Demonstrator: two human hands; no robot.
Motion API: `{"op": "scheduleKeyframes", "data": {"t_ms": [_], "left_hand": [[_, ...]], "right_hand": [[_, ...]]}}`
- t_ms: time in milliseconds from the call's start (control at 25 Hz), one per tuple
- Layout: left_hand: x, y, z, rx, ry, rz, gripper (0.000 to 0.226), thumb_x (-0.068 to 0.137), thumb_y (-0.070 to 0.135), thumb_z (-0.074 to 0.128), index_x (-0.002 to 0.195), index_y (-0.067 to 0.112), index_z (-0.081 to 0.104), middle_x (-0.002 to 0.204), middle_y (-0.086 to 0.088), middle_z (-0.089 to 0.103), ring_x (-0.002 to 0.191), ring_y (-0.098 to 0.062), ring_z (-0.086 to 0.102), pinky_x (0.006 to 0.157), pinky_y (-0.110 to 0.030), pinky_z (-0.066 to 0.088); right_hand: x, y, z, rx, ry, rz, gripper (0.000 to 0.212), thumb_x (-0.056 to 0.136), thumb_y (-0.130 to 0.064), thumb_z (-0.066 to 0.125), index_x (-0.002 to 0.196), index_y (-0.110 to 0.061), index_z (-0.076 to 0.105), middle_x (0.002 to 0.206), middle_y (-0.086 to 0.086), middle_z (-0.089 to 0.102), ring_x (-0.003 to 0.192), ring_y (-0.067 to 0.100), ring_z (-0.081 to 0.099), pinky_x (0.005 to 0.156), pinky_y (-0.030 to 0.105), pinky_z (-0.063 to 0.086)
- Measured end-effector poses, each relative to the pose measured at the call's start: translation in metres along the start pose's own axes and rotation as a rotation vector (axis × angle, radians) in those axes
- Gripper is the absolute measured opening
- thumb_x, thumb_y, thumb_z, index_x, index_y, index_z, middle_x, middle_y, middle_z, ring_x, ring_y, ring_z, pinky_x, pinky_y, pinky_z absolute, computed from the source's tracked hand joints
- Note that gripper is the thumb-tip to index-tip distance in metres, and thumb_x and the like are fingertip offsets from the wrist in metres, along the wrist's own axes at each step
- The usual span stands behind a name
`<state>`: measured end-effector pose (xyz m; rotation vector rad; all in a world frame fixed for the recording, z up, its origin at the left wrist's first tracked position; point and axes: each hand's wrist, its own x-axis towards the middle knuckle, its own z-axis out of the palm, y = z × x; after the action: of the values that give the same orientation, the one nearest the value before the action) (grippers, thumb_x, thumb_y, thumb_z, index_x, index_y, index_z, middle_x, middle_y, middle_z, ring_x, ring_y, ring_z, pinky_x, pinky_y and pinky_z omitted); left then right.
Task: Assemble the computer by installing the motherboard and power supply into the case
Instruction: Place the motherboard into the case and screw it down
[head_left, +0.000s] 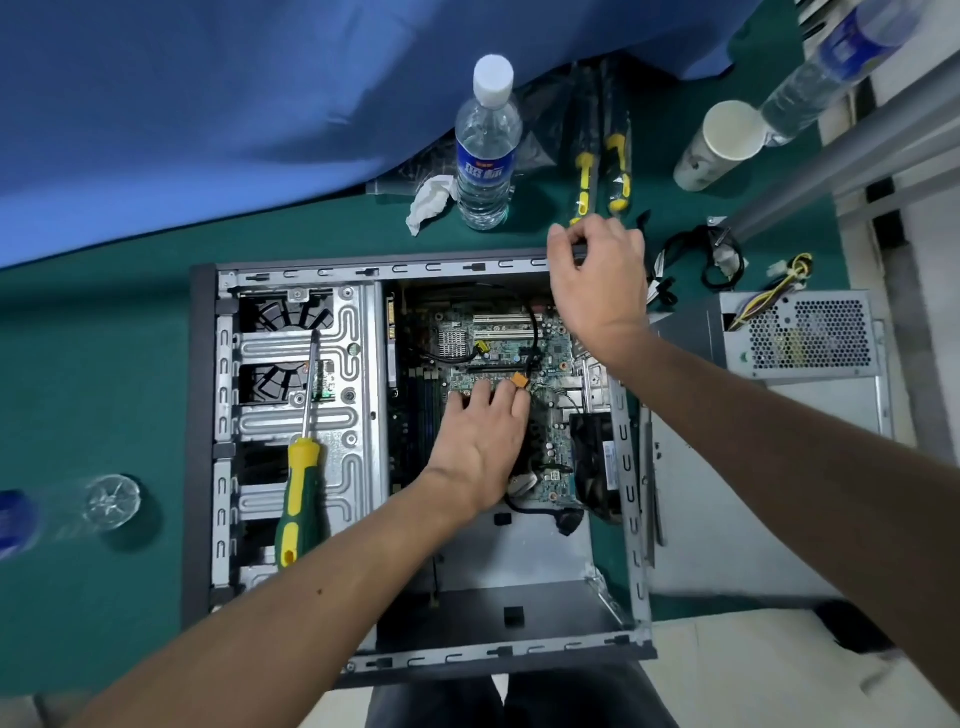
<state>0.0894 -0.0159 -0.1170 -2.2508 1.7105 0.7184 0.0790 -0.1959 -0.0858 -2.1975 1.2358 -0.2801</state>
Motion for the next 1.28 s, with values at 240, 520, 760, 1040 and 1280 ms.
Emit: {"op": "scheduleKeyframes", "data": {"t_ms": [240, 520, 760, 1040, 1280], "left_hand": [[0.005, 0.000, -0.006, -0.067, 0.030, -0.065, 0.081, 0.075, 0.045, 0.078, 0.131, 0.010, 0.032, 0.131, -0.009, 0.041, 0.121, -0.031, 0.041, 0.105, -0.048, 0.038], [0.008, -0.003, -0.002, -0.048, 0.035, -0.005, 0.079, 0.076, 0.045, 0.078, 0.132, 0.010, 0.033, 0.132, -0.007, 0.041, 0.122, -0.030, 0.041, 0.101, -0.048, 0.039], [0.005, -0.002, 0.003, -0.083, 0.050, -0.009, 0.093, 0.078, 0.047, 0.076, 0.145, 0.008, 0.024, 0.137, -0.010, 0.039, 0.126, -0.032, 0.039, 0.109, -0.050, 0.033], [-0.003, -0.010, 0.004, -0.055, 0.059, -0.042, 0.095, 0.075, 0.040, 0.080, 0.146, 0.005, 0.027, 0.136, -0.011, 0.041, 0.125, -0.030, 0.040, 0.107, -0.042, 0.036], [-0.001, -0.006, -0.002, -0.092, 0.069, -0.014, 0.085, 0.078, 0.045, 0.077, 0.141, 0.006, 0.035, 0.131, -0.010, 0.045, 0.122, -0.029, 0.042, 0.104, -0.040, 0.038]], "right_hand": [[-0.002, 0.000, 0.001, -0.004, 0.003, -0.007, 0.035, 0.100, -0.042, 0.045, 0.098, -0.012, 0.062, 0.102, 0.004, 0.059, 0.108, 0.025, 0.045, 0.095, 0.039, 0.039], [-0.002, -0.002, 0.000, -0.023, -0.006, -0.002, 0.033, 0.100, -0.044, 0.044, 0.097, -0.015, 0.061, 0.098, -0.004, 0.052, 0.110, 0.022, 0.044, 0.097, 0.041, 0.040], [-0.003, -0.002, 0.001, -0.026, -0.012, 0.003, 0.033, 0.099, -0.044, 0.044, 0.097, -0.015, 0.060, 0.100, -0.004, 0.054, 0.109, 0.022, 0.045, 0.097, 0.042, 0.040], [-0.003, -0.003, -0.001, -0.015, -0.017, -0.004, 0.029, 0.099, -0.043, 0.046, 0.096, -0.018, 0.059, 0.098, -0.007, 0.050, 0.109, 0.021, 0.044, 0.098, 0.041, 0.039], [-0.002, 0.001, 0.000, -0.034, -0.005, -0.004, 0.030, 0.098, -0.045, 0.046, 0.094, -0.018, 0.059, 0.096, -0.006, 0.049, 0.108, 0.022, 0.045, 0.095, 0.040, 0.039]]}}
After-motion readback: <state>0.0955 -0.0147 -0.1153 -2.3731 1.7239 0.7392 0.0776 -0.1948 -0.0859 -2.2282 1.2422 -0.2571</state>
